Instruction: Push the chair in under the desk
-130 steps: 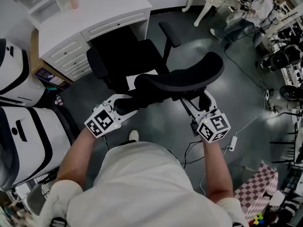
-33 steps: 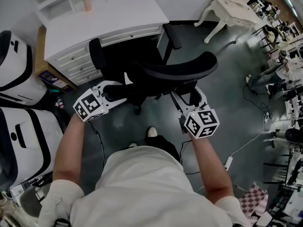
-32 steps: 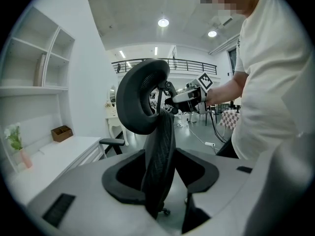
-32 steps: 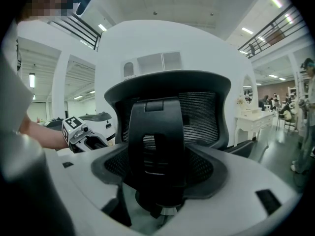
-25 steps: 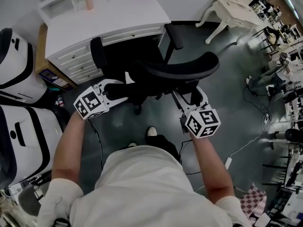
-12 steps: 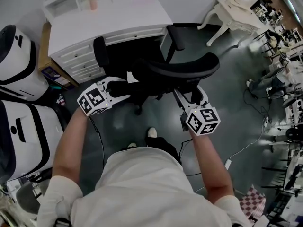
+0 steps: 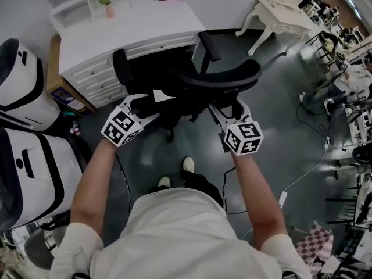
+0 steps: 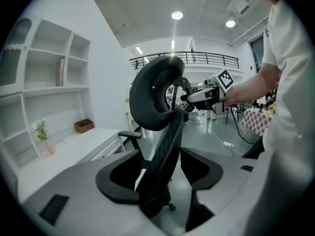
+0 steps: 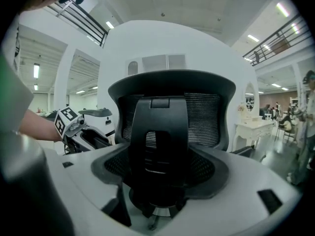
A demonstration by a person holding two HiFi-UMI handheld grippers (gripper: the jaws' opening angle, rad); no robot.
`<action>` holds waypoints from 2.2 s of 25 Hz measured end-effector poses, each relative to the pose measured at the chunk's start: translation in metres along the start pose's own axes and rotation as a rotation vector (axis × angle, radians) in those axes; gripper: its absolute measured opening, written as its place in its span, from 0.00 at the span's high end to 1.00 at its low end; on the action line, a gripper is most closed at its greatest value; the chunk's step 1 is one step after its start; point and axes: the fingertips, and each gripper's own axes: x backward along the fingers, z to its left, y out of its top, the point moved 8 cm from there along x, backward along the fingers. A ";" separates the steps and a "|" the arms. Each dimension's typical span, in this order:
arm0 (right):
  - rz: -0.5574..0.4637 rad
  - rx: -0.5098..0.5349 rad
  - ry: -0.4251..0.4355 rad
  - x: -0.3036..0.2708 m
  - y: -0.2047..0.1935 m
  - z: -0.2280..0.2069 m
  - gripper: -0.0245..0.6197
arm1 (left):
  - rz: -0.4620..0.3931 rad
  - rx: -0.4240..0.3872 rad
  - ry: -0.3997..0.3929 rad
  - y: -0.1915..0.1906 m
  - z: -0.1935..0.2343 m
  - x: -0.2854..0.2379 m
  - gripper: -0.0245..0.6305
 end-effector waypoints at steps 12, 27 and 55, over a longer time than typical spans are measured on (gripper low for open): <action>0.009 0.003 -0.021 0.087 -0.030 0.015 0.48 | -0.104 0.049 0.266 0.020 -0.057 0.052 0.64; -0.036 0.027 0.263 0.229 -0.065 0.016 0.82 | -0.126 0.240 0.336 0.057 -0.270 0.054 0.96; 0.041 0.010 0.509 0.421 -0.144 0.099 0.96 | -0.142 0.348 0.297 0.036 -0.524 0.140 0.97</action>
